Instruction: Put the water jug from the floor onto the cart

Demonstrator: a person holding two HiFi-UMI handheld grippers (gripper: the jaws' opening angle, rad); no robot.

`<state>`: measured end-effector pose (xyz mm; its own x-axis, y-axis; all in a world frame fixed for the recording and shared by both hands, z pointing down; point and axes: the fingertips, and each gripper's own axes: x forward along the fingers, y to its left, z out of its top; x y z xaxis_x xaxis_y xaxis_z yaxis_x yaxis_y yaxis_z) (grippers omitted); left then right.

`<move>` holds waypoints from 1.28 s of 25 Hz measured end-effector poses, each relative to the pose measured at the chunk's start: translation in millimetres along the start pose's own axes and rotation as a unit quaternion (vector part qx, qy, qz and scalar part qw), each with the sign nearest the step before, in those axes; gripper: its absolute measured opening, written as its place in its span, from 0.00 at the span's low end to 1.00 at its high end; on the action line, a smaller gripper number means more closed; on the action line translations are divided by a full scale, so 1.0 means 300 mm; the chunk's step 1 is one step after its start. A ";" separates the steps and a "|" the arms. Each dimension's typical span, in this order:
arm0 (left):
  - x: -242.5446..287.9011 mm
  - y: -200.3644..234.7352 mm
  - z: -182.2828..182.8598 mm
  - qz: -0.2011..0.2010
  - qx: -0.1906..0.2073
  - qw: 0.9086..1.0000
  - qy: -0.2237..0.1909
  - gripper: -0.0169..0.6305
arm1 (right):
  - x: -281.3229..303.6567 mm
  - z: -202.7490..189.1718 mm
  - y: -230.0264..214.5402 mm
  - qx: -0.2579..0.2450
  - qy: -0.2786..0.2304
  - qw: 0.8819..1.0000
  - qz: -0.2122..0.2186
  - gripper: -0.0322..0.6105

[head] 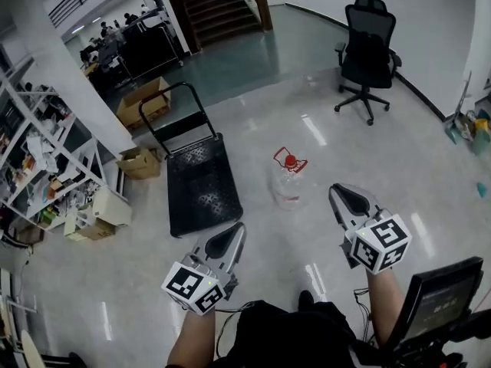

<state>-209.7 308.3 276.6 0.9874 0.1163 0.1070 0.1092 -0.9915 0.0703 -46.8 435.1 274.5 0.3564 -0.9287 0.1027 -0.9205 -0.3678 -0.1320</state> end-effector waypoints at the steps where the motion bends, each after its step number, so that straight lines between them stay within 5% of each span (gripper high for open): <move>1: 0.029 0.016 0.005 0.003 -0.002 1.000 0.005 0.02 | 0.031 0.001 -0.025 0.007 0.002 1.000 0.002 0.08; 10: 0.262 0.283 -0.027 -0.012 -0.003 1.000 0.029 0.02 | 0.394 -0.037 -0.178 0.031 0.024 0.999 -0.005 0.16; 22: 0.527 0.726 -0.020 -0.057 -0.009 0.998 0.026 0.02 | 0.826 -0.078 -0.417 0.089 0.041 0.990 -0.099 0.30; 32: 0.899 0.986 -0.161 -0.047 -0.072 0.994 0.066 0.02 | 1.123 -0.296 -0.791 0.142 0.107 0.976 -0.126 0.33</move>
<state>83.2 49.2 374.0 0.9492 0.2236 0.2216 0.1728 -0.9585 0.2267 277.5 213.7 427.9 0.4952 -0.7876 0.3668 -0.7157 -0.6091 -0.3417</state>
